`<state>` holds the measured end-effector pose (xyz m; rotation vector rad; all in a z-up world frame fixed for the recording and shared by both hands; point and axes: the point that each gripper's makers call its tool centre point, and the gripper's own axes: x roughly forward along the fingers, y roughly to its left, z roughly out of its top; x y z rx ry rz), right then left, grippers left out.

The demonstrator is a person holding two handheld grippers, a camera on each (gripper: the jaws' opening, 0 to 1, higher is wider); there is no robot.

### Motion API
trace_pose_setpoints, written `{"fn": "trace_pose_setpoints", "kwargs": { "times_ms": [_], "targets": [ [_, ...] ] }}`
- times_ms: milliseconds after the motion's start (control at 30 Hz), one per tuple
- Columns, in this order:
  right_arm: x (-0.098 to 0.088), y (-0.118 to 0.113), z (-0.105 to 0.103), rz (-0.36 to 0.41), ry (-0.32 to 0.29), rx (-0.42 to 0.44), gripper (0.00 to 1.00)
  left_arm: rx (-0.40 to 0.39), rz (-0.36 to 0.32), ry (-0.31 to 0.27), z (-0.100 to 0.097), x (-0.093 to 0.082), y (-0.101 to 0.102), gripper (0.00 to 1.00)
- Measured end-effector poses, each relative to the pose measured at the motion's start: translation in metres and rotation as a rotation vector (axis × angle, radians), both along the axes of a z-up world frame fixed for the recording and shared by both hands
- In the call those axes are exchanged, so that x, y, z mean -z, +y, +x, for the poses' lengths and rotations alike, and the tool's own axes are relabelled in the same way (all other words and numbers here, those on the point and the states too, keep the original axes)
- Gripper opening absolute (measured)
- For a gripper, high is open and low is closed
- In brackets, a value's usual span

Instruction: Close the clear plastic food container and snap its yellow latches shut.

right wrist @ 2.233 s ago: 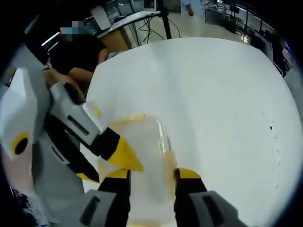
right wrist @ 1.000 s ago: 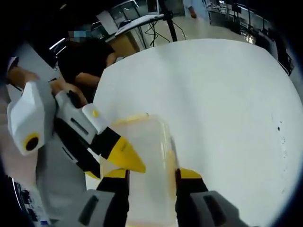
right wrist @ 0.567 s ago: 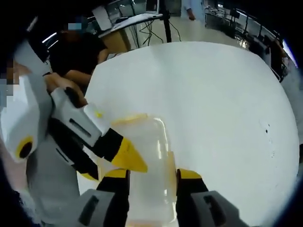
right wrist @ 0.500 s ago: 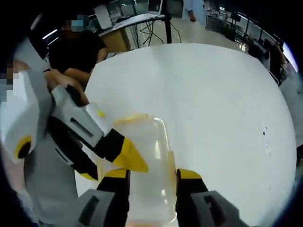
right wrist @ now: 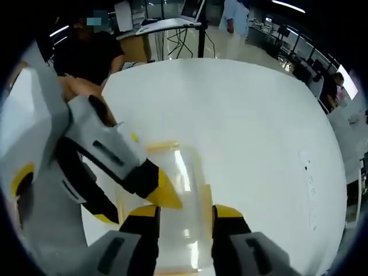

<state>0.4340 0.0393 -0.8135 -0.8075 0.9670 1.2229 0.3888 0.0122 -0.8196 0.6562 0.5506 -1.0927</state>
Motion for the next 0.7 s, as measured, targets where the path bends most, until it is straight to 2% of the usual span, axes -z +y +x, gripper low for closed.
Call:
{"fn": "trace_pose_setpoints", "kwargs": {
  "times_ms": [67,133,400,700],
  "targets": [
    [-0.001,-0.001,0.003,0.007,-0.019,0.015,0.36,0.006,0.002,0.0,0.001,0.0,0.002,0.64],
    [-0.001,-0.003,0.006,0.021,-0.043,0.043,0.39,-0.009,-0.017,0.013,-0.001,-0.004,0.007,0.61],
    [-0.012,-0.012,0.002,0.129,-0.029,0.19,0.45,-0.117,-0.096,0.025,0.004,-0.021,0.026,0.61],
    [-0.024,-0.03,-0.007,0.189,-0.037,0.271,0.47,-0.189,-0.099,0.041,0.004,-0.017,0.045,0.63]
  ]
}}
